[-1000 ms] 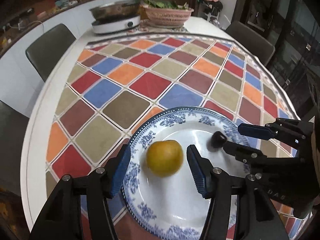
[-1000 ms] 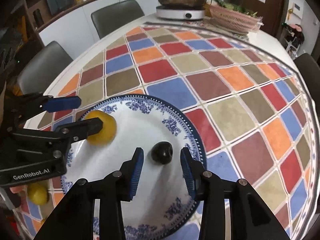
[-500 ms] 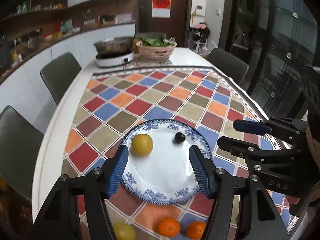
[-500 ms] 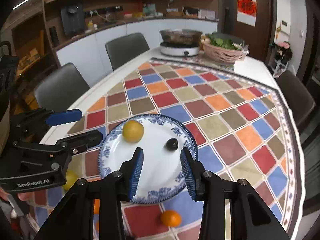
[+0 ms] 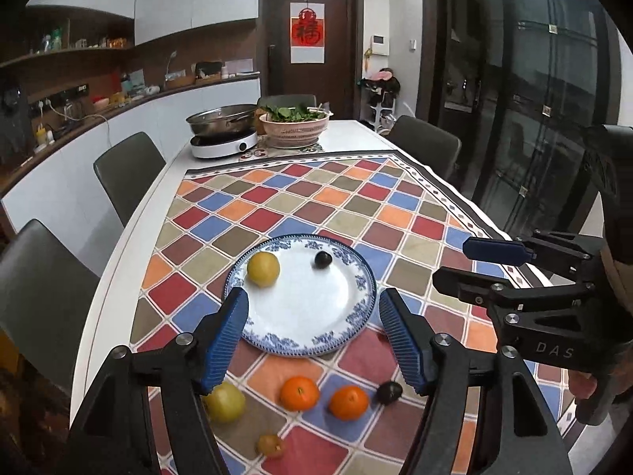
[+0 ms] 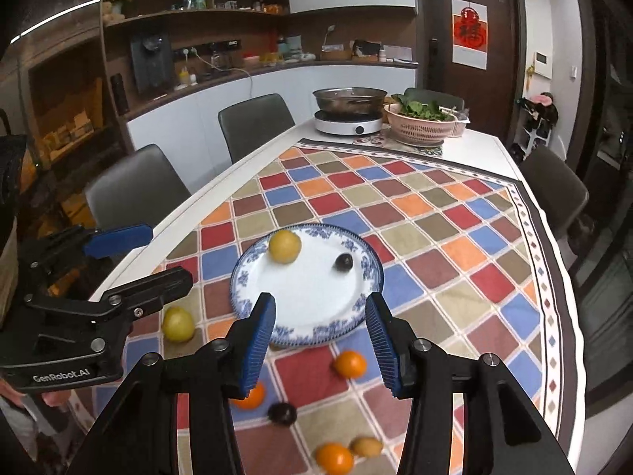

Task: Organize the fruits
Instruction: 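Grasp a mandarin orange with the left tool while the right tool grasps another orange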

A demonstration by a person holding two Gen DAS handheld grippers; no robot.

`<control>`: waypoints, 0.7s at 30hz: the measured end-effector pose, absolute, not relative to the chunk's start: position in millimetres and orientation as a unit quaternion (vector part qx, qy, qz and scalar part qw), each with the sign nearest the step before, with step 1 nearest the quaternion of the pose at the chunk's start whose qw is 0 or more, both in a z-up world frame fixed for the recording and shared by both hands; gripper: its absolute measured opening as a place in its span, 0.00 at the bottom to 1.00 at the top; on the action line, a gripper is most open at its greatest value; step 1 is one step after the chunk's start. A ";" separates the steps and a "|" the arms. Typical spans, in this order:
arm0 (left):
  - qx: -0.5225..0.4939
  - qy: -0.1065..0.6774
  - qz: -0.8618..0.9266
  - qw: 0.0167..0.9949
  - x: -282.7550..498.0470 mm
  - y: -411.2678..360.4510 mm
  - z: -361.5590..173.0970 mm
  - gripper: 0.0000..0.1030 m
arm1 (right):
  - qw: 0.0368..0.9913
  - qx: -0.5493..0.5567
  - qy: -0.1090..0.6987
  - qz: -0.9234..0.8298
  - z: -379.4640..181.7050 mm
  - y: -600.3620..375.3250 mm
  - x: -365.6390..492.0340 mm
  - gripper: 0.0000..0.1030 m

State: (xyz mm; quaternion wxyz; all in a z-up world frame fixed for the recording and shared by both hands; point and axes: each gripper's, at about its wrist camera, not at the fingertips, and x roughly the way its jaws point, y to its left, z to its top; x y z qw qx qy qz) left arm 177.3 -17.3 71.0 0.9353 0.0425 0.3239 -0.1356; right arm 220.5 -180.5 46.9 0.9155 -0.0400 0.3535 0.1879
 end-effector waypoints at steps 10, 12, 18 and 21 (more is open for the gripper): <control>0.046 0.322 -0.135 0.936 144.4 -22.2 44.4 0.67 | 0.921 -0.033 0.360 0.145 29.6 -195.0 172.4 0.47; 0.054 0.325 -0.134 0.935 141.0 -22.0 35.9 0.67 | 0.921 -0.027 0.364 0.133 22.8 -197.9 165.2 0.47; 0.059 0.349 -0.141 0.924 135.3 -19.7 8.0 0.67 | 0.914 -0.016 0.387 0.117 -0.2 -201.0 154.5 0.47; 0.053 0.363 -0.146 0.919 135.5 -18.4 -3.9 0.67 | 0.907 -0.011 0.405 0.113 -14.3 -200.5 152.3 0.47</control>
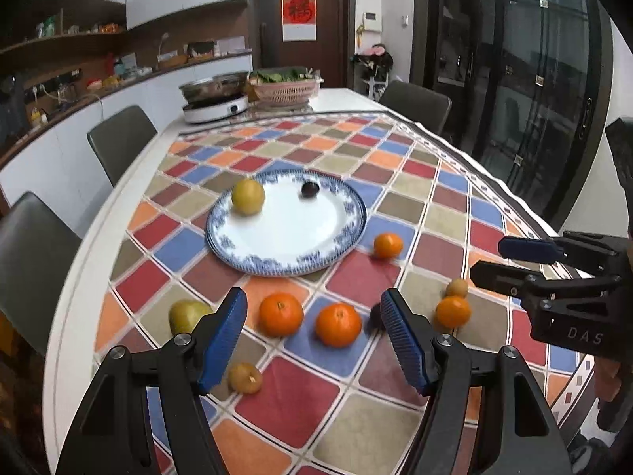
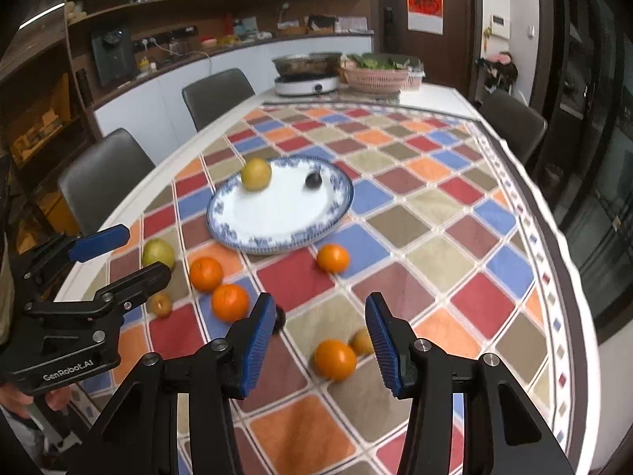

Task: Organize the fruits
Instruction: 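Grasp a mandarin orange with the left tool while the right tool grasps another orange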

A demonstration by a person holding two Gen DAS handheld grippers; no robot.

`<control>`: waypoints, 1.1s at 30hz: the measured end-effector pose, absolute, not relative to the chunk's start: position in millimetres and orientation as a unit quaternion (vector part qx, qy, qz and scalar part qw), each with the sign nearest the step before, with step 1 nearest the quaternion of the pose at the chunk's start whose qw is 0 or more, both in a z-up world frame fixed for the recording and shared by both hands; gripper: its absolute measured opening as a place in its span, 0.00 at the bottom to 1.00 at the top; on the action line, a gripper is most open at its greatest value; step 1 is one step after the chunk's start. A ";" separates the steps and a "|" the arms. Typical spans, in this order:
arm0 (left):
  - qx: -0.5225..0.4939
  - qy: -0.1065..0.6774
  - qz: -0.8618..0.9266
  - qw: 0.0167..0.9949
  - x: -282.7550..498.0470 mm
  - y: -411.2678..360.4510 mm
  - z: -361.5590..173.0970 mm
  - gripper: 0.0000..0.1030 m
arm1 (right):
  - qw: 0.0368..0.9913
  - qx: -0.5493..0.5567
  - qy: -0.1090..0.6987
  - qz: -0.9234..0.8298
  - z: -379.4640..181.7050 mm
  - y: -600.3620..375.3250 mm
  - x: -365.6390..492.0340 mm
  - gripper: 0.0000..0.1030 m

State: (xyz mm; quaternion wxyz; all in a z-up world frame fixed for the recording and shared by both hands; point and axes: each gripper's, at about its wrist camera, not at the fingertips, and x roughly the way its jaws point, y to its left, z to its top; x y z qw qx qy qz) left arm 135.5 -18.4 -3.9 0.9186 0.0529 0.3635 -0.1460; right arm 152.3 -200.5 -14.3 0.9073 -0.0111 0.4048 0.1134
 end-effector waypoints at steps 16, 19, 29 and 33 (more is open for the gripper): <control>0.068 0.387 -0.194 0.899 145.7 -26.5 -45.7 0.67 | 0.876 0.024 0.473 0.091 -67.0 -208.2 154.4 0.47; 0.070 0.395 -0.201 0.894 149.8 -28.3 -52.1 0.64 | 0.872 0.029 0.481 0.086 -72.4 -210.8 157.5 0.47; 0.073 0.414 -0.219 0.880 163.8 -30.3 -68.6 0.51 | 0.863 0.030 0.497 0.088 -84.7 -208.6 165.9 0.47; 0.073 0.422 -0.226 0.875 168.2 -32.2 -74.9 0.49 | 0.859 0.033 0.504 0.088 -90.0 -208.8 169.2 0.47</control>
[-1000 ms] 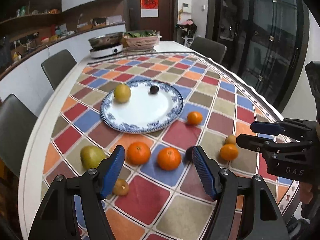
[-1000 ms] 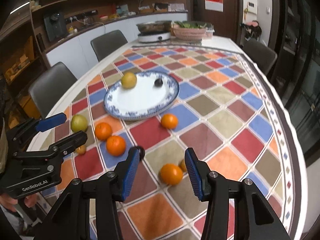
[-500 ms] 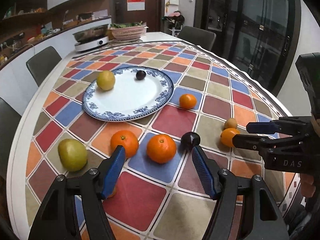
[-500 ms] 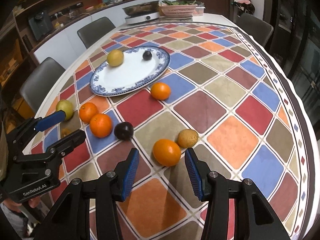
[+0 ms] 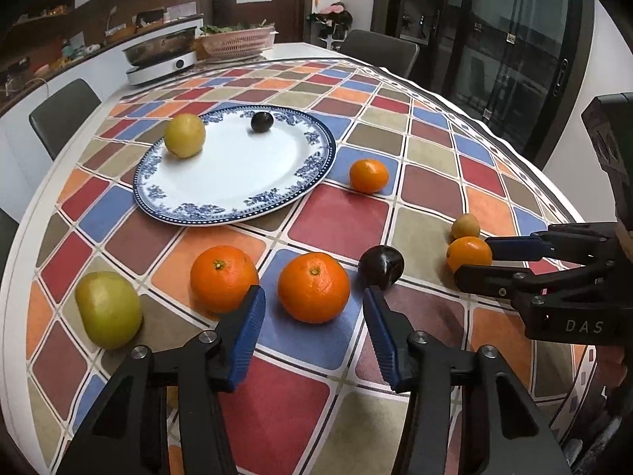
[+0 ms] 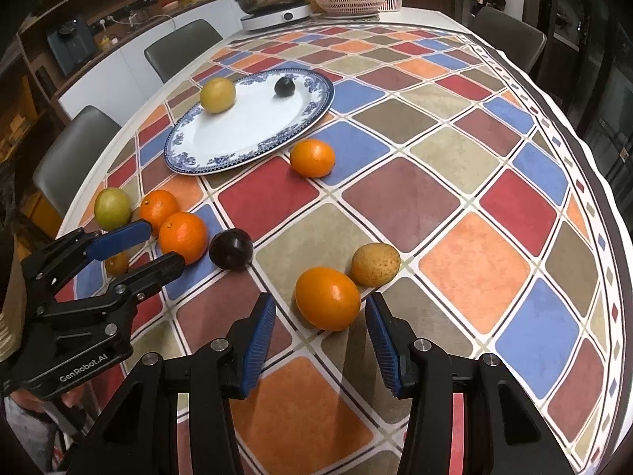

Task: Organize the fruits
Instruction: 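Grasp a mandarin orange with the left tool while the right tool grasps another orange, then lift and carry both oranges over the white plate with both tools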

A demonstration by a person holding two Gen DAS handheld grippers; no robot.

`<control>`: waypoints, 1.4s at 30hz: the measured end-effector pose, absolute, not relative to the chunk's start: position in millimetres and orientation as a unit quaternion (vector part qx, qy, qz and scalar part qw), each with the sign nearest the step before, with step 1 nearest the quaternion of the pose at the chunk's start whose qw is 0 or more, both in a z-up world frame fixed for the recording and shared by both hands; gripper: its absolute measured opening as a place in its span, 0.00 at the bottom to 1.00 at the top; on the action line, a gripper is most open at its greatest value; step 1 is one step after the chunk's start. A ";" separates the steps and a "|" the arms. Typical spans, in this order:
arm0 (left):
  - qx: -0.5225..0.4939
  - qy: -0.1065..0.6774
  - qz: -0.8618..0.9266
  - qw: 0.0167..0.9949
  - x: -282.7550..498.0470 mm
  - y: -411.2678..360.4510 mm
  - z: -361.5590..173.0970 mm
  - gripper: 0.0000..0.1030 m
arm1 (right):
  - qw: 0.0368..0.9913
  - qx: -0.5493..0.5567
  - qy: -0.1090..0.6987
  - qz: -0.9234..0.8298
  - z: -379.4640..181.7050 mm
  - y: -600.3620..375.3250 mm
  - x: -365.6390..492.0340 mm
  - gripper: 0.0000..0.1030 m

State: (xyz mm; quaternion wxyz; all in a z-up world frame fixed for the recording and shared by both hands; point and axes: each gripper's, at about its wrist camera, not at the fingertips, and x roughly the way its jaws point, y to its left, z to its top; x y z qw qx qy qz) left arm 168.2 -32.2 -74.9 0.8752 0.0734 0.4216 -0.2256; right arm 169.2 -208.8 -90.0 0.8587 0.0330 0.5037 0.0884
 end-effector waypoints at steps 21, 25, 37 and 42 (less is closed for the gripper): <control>0.067 0.440 -0.226 0.866 182.8 -36.8 -86.9 0.40 | 0.857 0.036 0.506 0.087 -100.4 -210.4 178.9 0.36; 0.068 0.438 -0.222 0.868 181.9 -37.4 -85.9 0.39 | 0.858 0.037 0.505 0.088 -100.4 -211.3 178.0 0.35; 0.051 0.418 -0.216 0.881 164.4 -35.5 -60.4 0.39 | 0.869 0.039 0.482 0.104 -84.4 -209.2 167.3 0.35; 0.049 0.404 -0.211 0.889 155.4 -34.8 -46.0 0.39 | 0.875 0.041 0.469 0.113 -73.6 -208.6 162.5 0.35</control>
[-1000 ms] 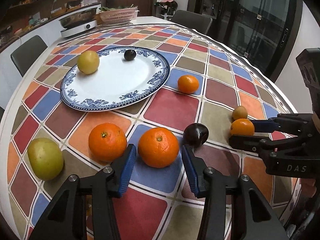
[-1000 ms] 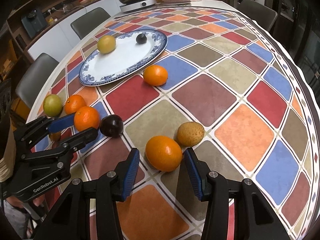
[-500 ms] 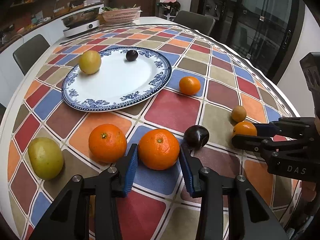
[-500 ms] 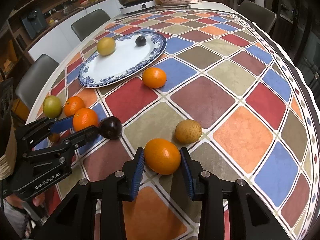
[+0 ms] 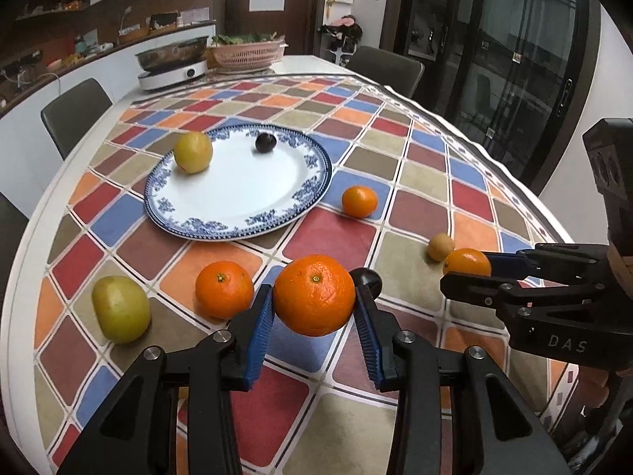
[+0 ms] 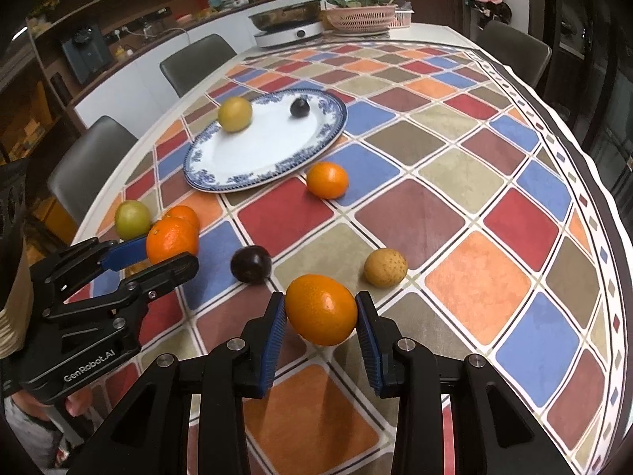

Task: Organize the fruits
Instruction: 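Lift and carry both oranges over the white plate with both tools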

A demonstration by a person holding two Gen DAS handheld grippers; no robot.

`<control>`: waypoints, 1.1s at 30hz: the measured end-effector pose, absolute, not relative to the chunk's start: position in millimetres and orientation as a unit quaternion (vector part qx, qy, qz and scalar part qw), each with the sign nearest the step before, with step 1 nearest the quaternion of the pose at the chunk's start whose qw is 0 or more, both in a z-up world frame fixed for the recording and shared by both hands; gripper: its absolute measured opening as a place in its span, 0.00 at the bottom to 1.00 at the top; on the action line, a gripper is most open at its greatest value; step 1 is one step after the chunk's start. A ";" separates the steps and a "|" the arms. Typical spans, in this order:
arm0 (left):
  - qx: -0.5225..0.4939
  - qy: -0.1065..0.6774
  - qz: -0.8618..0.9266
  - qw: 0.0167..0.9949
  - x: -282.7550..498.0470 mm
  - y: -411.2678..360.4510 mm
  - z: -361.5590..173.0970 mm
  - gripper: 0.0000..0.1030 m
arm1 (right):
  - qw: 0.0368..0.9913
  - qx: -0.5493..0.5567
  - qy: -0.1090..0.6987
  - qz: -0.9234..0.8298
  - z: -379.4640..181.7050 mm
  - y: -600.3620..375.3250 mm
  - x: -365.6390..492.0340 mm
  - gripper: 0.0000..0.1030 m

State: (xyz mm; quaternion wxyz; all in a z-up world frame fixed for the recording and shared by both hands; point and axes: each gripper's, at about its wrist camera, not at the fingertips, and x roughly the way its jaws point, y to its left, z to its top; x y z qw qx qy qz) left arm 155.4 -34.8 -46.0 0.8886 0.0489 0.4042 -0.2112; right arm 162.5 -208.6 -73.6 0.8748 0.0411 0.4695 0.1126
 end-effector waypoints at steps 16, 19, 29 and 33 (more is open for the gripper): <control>0.042 0.352 -0.207 0.912 137.0 -30.8 6.2 0.39 | 0.899 0.034 0.410 0.154 -24.1 -201.6 149.6 0.35; 0.043 0.343 -0.208 0.915 137.4 -31.3 15.3 0.39 | 0.903 0.031 0.398 0.160 -14.2 -200.4 151.4 0.35; 0.045 0.322 -0.199 0.925 155.3 -33.0 38.5 0.39 | 0.915 0.020 0.362 0.179 19.6 -198.7 172.8 0.35; 0.047 0.316 -0.194 0.927 167.1 -33.3 44.7 0.39 | 0.917 0.009 0.352 0.186 28.9 -196.5 185.4 0.35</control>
